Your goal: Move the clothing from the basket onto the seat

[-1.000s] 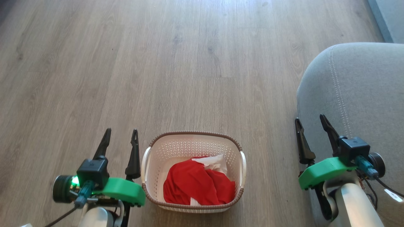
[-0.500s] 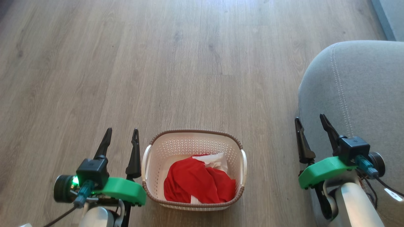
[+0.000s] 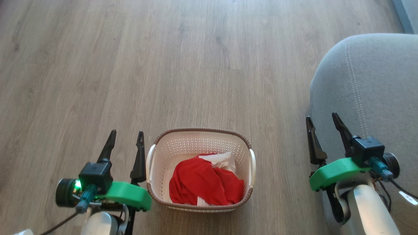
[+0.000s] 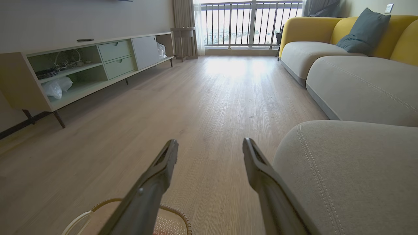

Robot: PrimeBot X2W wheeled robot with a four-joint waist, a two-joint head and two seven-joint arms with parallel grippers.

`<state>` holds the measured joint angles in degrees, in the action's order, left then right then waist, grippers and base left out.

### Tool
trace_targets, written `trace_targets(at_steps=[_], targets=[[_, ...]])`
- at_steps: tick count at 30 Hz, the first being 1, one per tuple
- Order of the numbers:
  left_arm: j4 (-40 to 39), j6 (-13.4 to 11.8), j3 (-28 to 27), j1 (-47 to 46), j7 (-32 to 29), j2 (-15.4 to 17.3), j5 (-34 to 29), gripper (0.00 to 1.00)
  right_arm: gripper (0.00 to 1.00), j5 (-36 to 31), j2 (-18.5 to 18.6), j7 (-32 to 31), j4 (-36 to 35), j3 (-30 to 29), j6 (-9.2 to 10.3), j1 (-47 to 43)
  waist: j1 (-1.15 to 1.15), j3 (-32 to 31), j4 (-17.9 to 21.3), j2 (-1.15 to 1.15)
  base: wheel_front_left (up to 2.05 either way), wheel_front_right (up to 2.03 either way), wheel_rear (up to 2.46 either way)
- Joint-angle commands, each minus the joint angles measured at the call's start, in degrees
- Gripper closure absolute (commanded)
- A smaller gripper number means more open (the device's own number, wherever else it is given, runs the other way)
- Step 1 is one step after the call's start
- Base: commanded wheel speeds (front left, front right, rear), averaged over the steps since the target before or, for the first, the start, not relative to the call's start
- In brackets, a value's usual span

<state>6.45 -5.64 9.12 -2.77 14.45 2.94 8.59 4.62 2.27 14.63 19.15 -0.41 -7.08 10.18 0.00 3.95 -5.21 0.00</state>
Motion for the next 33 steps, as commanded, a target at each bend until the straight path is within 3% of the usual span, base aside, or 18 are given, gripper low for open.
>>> trace_targets(at_steps=[1,7,13,21,25,33], targets=[[-1.72,0.28,-2.04,-3.11,0.55,-0.06,0.07,0.00,0.00,-0.01,0.61,0.37,-2.13,1.00,-0.41,2.82,0.00,0.35,0.05,0.00,0.00,0.00,0.00],[2.77,3.12,-0.52,-3.81,0.55,-0.06,0.92,0.00,0.00,-0.14,0.61,0.37,-2.27,-0.08,-0.41,3.04,0.00,3.02,0.80,0.00,0.00,0.00,0.00],[4.50,5.27,0.11,-6.92,0.55,-0.06,0.12,0.00,0.00,-1.50,0.61,0.37,-3.17,-1.65,-0.41,3.64,0.00,9.60,2.09,0.00,0.00,0.00,0.00],[9.25,9.71,3.24,-11.95,0.55,0.14,-5.45,0.00,0.00,-3.38,0.61,0.37,-5.45,-3.75,-0.41,4.16,0.00,20.00,5.30,0.00,0.00,0.00,0.00],[13.17,11.08,6.71,-15.56,0.55,1.94,-9.14,0.00,0.00,-3.24,0.61,0.37,-7.05,-4.27,-0.41,3.96,0.00,25.43,7.48,0.00,0.00,0.00,0.00],[21.96,12.68,13.41,-24.21,0.55,6.99,-10.78,0.00,0.00,-1.07,0.61,0.37,-10.00,-2.11,-0.41,3.65,0.00,35.91,11.92,0.00,0.00,0.00,0.00]])
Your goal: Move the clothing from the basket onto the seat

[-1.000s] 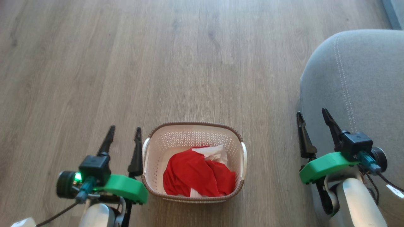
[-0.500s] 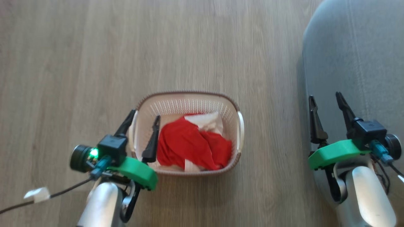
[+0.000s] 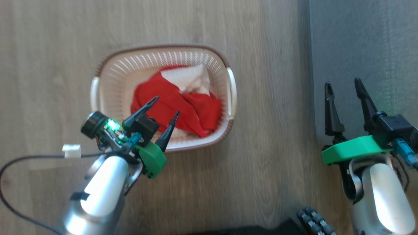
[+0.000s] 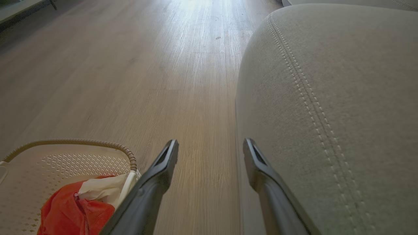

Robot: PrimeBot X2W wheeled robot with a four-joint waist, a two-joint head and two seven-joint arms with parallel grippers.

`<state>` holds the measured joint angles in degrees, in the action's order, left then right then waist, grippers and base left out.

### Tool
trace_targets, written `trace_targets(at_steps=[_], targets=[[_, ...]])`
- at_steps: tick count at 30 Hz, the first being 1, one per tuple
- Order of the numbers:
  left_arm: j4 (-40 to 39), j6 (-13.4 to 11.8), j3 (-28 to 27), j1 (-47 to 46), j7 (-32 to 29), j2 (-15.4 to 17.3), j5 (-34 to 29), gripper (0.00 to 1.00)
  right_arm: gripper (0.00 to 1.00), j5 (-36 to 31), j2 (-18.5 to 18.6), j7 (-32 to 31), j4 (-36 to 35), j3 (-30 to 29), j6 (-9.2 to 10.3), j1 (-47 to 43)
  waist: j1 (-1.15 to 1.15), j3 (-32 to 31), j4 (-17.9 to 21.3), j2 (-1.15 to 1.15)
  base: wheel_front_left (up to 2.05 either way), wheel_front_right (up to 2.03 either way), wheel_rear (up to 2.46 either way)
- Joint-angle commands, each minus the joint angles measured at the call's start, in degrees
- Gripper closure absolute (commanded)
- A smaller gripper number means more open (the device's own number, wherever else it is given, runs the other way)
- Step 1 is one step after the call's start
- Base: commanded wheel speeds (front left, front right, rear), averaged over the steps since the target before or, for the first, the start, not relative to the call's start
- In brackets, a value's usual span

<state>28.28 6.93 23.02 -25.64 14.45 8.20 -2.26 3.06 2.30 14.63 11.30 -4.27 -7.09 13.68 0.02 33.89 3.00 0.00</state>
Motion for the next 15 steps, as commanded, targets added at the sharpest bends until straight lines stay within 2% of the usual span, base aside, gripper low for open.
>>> trace_targets(at_steps=[1,12,15], targets=[[1.45,0.23,0.34,-2.50,0.55,2.29,0.21,0.00,0.00,0.89,0.58,0.37,-2.56,2.04,-0.40,0.16,-0.02,7.04,4.16,0.00,0.00,0.00,0.00],[13.17,0.53,9.73,-14.26,0.55,7.60,-1.76,0.00,0.00,4.10,0.58,0.37,-6.91,4.95,-0.40,1.04,-0.02,15.53,8.70,0.00,0.00,0.00,0.00],[17.09,0.30,10.41,-17.81,0.55,8.67,-2.09,0.00,0.00,5.03,0.58,0.37,-8.22,5.87,-0.40,1.15,-0.02,17.78,10.30,0.00,0.00,0.00,0.00]])
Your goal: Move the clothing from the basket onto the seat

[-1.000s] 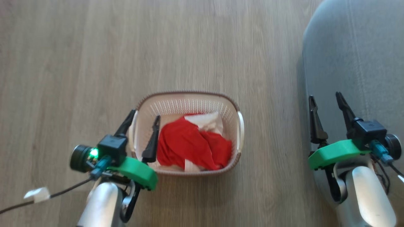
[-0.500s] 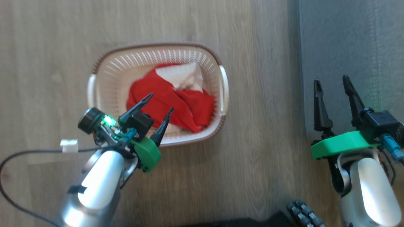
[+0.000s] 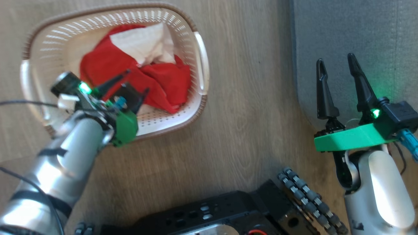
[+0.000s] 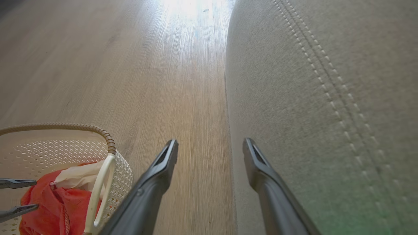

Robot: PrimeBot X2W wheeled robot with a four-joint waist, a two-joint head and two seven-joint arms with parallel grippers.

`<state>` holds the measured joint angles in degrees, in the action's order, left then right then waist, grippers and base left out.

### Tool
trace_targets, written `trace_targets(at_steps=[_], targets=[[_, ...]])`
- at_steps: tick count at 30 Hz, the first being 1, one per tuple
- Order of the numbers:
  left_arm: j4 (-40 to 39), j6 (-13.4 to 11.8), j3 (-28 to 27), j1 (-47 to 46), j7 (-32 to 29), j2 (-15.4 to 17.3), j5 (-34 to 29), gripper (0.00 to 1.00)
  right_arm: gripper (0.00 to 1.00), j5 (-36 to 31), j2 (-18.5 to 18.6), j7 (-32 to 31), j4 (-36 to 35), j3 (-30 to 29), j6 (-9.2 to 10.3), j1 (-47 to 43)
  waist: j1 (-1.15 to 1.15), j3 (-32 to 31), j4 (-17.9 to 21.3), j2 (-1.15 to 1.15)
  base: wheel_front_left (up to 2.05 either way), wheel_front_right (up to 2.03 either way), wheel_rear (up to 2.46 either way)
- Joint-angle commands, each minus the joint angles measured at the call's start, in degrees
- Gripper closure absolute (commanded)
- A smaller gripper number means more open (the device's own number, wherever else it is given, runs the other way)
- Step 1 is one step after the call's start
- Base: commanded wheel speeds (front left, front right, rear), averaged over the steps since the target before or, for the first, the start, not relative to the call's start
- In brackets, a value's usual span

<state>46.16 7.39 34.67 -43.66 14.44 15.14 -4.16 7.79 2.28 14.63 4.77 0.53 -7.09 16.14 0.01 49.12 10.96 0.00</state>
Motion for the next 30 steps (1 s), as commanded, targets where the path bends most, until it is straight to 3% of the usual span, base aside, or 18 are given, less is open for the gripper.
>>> trace_targets(at_steps=[1,3,11,25,26,27,28,29,30], targets=[[0.43,-0.38,-1.18,-0.95,0.56,1.87,-0.15,0.00,0.00,0.51,0.60,0.37,-2.09,1.24,-0.40,-1.41,-0.01,3.25,2.71,0.00,0.00,0.00,0.00],[2.67,-1.81,-1.73,-3.03,0.56,1.79,0.35,0.00,0.00,0.73,0.60,0.37,-2.64,1.49,-0.40,-1.78,-0.01,4.25,3.07,0.00,0.00,0.00,0.00],[12.25,-2.87,0.51,-8.38,0.56,1.25,-0.28,0.00,0.00,0.74,0.60,0.37,-4.63,2.32,-0.40,-3.68,-0.01,5.75,4.01,0.00,0.00,0.00,0.00],[23.61,-0.26,5.45,-16.04,0.56,-2.06,0.48,0.00,0.00,-2.22,0.60,0.37,-7.39,2.59,-0.40,-7.73,-0.01,7.91,2.65,0.00,0.00,0.00,0.00],[24.05,-0.13,5.87,-16.31,0.56,-2.24,0.68,0.72,0.00,-2.38,0.60,0.37,-7.50,2.56,-0.40,-7.80,-0.01,7.96,2.56,0.00,0.00,0.00,0.00],[24.33,-0.05,6.23,-16.57,0.56,-2.38,0.98,0.84,0.00,-2.52,0.60,0.37,-7.60,2.49,-0.40,-7.83,-0.01,8.03,2.44,0.00,0.00,0.00,0.00],[24.51,0.01,6.58,-16.84,0.56,-2.50,1.26,0.84,0.00,-2.66,0.60,0.37,-7.67,2.40,-0.40,-7.79,-0.01,8.12,2.29,0.00,0.00,0.00,0.00],[24.61,0.04,6.92,-17.06,0.56,-2.63,1.67,1.00,0.00,-2.84,0.60,0.37,-7.72,2.35,-0.40,-7.68,-0.01,8.20,2.11,0.00,0.00,0.00,0.00],[24.63,0.05,7.26,-17.19,0.56,-2.80,2.24,1.00,0.00,-3.02,0.60,0.37,-7.71,2.36,-0.40,-7.52,-0.01,8.27,1.93,0.00,0.00,0.00,0.00]])
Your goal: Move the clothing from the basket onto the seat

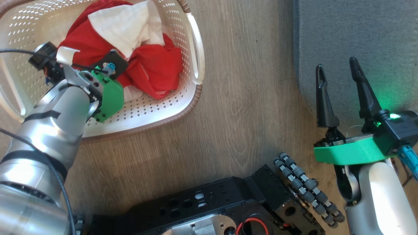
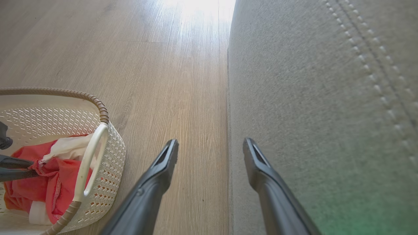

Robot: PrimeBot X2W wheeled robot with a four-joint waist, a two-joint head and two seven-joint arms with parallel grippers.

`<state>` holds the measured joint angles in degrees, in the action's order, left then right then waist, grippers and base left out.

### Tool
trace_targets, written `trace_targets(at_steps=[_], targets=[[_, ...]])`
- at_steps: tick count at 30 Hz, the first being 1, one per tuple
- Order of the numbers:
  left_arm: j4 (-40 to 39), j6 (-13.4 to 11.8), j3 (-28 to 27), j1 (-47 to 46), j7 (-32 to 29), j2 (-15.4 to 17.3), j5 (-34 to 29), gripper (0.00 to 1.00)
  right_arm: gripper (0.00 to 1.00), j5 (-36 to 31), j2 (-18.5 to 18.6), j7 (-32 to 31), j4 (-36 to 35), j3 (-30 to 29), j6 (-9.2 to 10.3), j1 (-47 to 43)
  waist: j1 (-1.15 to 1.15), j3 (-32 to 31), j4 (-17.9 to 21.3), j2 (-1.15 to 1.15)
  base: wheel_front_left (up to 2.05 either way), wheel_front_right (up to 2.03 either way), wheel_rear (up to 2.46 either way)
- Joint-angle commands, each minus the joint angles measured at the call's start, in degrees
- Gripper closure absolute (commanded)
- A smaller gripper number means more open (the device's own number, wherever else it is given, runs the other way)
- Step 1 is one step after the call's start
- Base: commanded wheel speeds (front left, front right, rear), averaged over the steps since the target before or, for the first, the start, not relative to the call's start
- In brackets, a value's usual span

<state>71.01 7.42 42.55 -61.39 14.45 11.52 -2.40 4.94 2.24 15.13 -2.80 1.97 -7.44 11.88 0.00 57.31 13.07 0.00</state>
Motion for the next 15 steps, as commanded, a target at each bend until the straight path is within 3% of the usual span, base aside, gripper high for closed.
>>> trace_targets(at_steps=[1,5,15], targets=[[-0.26,0.03,-0.53,0.39,0.55,0.75,1.28,1.00,0.00,-0.30,0.64,-0.13,-0.11,0.98,-0.05,-3.07,0.00,0.13,-0.38,0.00,0.00,0.00,0.00],[1.01,0.04,-1.30,0.46,0.52,0.32,4.56,1.00,0.00,-0.58,0.64,-0.13,0.20,1.35,-0.05,-2.31,0.00,0.00,-0.82,0.00,0.00,0.00,0.00],[1.94,0.06,3.83,1.34,0.48,-1.53,11.51,1.00,0.00,-1.91,0.64,-0.13,1.82,0.83,-0.05,0.74,0.00,-1.67,-2.62,0.00,0.00,0.00,0.00]])
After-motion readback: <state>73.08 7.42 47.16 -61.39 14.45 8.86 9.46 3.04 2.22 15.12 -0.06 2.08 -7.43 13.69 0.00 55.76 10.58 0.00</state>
